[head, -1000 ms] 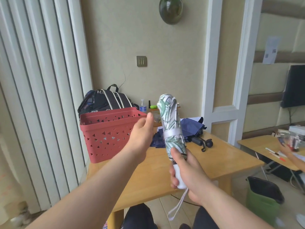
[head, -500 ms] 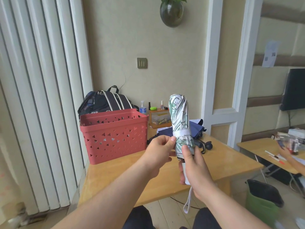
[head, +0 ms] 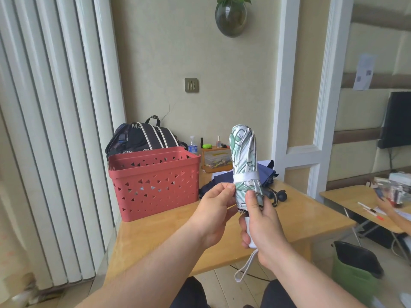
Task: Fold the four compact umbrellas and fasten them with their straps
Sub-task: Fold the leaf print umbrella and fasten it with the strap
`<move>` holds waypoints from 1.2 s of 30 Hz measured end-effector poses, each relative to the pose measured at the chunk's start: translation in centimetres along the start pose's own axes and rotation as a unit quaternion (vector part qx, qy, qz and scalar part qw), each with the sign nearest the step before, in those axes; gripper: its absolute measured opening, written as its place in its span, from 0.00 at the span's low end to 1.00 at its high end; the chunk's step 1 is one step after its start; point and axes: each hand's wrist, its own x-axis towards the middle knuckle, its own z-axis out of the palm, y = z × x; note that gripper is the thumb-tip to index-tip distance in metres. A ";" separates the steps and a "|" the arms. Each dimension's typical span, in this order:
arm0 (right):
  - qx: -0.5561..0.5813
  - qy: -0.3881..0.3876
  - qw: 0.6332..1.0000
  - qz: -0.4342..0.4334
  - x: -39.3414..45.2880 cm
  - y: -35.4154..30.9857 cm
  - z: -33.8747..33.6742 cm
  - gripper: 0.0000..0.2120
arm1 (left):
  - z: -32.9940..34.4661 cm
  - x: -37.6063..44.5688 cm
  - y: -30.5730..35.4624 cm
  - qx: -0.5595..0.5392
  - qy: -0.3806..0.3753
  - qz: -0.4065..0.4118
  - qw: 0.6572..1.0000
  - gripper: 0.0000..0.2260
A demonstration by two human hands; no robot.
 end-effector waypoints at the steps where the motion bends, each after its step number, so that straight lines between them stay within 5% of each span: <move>1: -0.018 0.000 1.000 -0.010 0.0 0.1 -0.2 0.14 | -0.3 0.1 0.2 0.013 -0.008 -0.011 1.000 0.06; 4: -0.083 0.004 0.996 -0.036 0.1 0.8 -0.8 0.12 | -1.2 0.9 2.0 0.141 0.024 -0.001 0.990 0.05; 7: -0.164 0.015 0.984 -0.068 0.2 1.7 -1.3 0.11 | -1.1 1.7 4.5 0.226 0.099 0.135 0.960 0.08; 10: -0.237 0.029 0.966 -0.099 0.0 2.3 -1.6 0.16 | -0.4 2.2 7.0 0.312 0.176 0.263 0.896 0.06; 13: -0.276 0.048 0.953 -0.111 -0.2 2.3 -1.8 0.21 | -0.3 2.7 8.4 0.380 0.216 0.287 0.852 0.08; 22: -0.301 0.071 0.945 -0.108 0.0 2.5 -2.4 0.26 | -0.9 2.9 8.0 0.391 0.207 0.271 0.855 0.04; 32: -0.344 0.077 0.929 -0.115 -0.2 2.4 -2.7 0.25 | -1.6 3.1 9.0 0.491 0.203 0.273 0.802 0.05; 34: -0.346 0.072 0.928 -0.120 -0.3 2.3 -2.7 0.24 | -2.1 3.3 9.1 0.475 0.203 0.258 0.816 0.03; 36: -0.338 0.056 0.932 -0.121 -0.3 2.2 -2.6 0.21 | -2.9 3.8 8.9 0.397 0.191 0.223 0.870 0.06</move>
